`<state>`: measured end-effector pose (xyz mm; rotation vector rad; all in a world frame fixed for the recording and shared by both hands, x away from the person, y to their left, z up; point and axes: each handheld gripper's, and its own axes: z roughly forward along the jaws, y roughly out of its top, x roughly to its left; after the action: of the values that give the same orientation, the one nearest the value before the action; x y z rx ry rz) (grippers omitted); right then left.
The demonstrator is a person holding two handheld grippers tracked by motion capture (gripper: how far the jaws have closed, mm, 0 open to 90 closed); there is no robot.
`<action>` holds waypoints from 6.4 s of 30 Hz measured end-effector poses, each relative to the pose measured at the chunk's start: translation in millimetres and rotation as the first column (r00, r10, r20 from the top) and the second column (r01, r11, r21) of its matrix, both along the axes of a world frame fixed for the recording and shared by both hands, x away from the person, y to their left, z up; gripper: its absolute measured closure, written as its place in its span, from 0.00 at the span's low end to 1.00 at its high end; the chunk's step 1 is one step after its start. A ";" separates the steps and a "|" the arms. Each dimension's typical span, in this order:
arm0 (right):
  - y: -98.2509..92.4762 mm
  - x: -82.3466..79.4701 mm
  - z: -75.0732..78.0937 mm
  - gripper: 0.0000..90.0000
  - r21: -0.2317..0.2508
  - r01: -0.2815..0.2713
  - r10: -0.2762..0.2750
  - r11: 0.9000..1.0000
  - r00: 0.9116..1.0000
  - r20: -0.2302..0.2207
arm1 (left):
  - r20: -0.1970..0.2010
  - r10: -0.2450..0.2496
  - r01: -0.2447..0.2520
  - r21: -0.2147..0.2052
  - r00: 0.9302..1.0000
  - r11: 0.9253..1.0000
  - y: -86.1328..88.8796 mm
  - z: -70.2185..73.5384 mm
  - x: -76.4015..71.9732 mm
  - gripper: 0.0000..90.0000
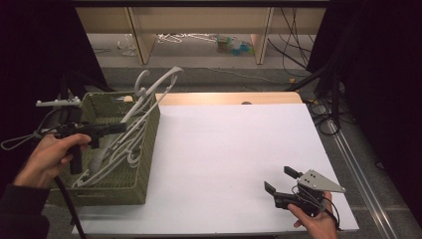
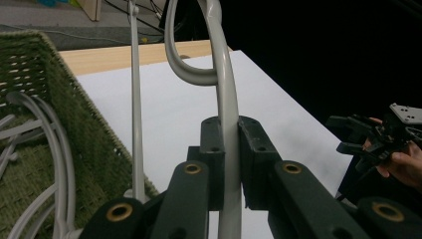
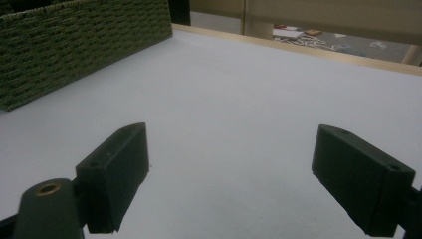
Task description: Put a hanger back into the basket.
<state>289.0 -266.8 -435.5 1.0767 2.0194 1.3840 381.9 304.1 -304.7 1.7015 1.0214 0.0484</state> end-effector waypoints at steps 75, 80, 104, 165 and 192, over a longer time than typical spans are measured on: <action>2.0 1.5 -1.8 0.18 0.003 -0.009 0.009 1.000 1.000 -0.007 | -0.177 -0.048 0.103 0.316 0.983 0.943 86.1 -75.2 12.2 0.85; 2.0 1.5 -1.7 0.18 0.003 -0.009 0.009 1.000 1.000 -0.006 | -0.154 -0.024 0.069 0.293 0.988 0.954 82.0 -69.4 7.1 0.83; 2.0 1.3 -1.5 0.18 0.004 -0.010 0.010 1.000 1.000 -0.005 | 0.058 -0.055 0.047 0.133 0.997 0.990 2.3 -44.9 -30.1 0.51; 7.2 -11.1 3.4 0.18 0.006 -0.052 0.052 0.999 0.998 0.024 | 0.223 -0.108 0.090 0.086 0.969 0.992 -144.2 -135.7 -100.0 0.24; 13.5 -18.3 1.3 0.17 -0.006 -0.116 0.116 0.993 0.993 0.008 | 0.262 -0.087 0.066 0.086 0.961 0.994 -137.2 -132.0 -98.5 0.22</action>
<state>270.7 -253.3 -434.2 0.9623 2.1081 1.4368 283.4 166.9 -436.7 1.7475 0.7618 0.2617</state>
